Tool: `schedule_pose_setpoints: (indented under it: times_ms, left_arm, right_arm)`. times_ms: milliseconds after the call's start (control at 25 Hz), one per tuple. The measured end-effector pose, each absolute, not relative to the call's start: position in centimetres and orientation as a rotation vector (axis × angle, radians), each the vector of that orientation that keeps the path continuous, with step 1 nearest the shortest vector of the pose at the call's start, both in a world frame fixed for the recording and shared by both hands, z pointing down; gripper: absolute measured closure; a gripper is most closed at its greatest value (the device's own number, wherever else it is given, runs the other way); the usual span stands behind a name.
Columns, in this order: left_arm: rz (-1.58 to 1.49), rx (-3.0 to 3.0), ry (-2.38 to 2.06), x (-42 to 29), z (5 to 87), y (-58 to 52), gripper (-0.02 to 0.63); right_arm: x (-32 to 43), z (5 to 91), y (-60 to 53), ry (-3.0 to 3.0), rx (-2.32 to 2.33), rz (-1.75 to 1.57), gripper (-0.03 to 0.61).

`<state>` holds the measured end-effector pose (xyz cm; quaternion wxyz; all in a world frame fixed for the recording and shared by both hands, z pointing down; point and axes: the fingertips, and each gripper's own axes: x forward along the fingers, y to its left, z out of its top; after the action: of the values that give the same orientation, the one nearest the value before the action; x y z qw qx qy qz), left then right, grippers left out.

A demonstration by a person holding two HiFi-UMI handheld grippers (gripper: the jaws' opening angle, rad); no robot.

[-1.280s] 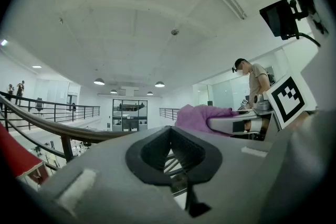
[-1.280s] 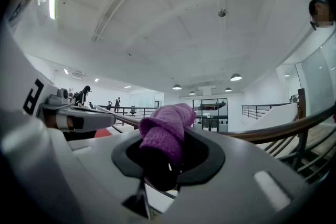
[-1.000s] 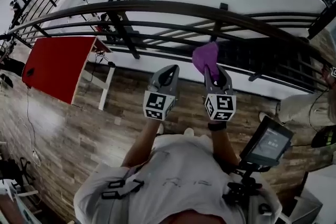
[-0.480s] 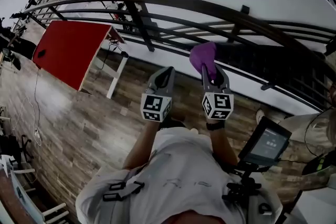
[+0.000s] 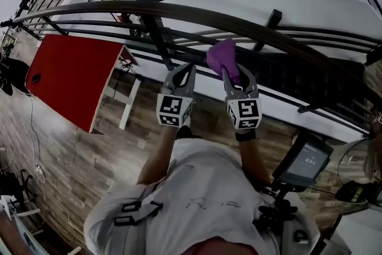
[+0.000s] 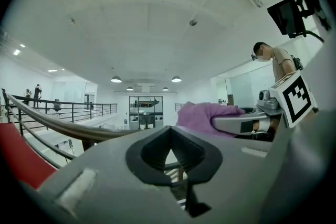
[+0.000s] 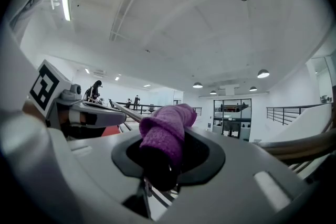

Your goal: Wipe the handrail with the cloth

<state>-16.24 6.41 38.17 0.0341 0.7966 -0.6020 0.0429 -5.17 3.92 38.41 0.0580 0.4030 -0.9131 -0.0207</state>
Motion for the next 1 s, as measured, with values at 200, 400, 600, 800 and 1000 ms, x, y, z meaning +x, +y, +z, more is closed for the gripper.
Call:
schedule_pose_setpoints:
  times_ms: [200,400,600,800,1000]
  left_arm:
    - [0.045,2.511,-1.908,-24.0,34.3,-0.3,0.612]
    - [0.058,2.499,-1.918,-29.5,35.0,-3.4,0.612]
    - [0.068,2.414,-1.966,-33.3,36.7,-4.7,0.612]
    - [0.056,2.337,-2.042,-36.0,36.6,-5.2,0.612]
    - [0.041,2.240,-2.100,-38.5,37.3,-4.8,0.613]
  right_arm:
    - [-13.3,35.4,-1.7,-2.795,1.219,-0.121,0.466]
    - [-20.0,36.2,-4.0,-2.814,1.104,-0.117,0.465]
    - [-23.9,36.8,-5.9,-2.814,0.997,-0.116,0.465]
    - [-28.9,38.3,-10.0,-2.717,0.796,-0.197,0.465]
    - [-35.7,41.0,-14.9,-2.591,0.549,-0.274,0.465]
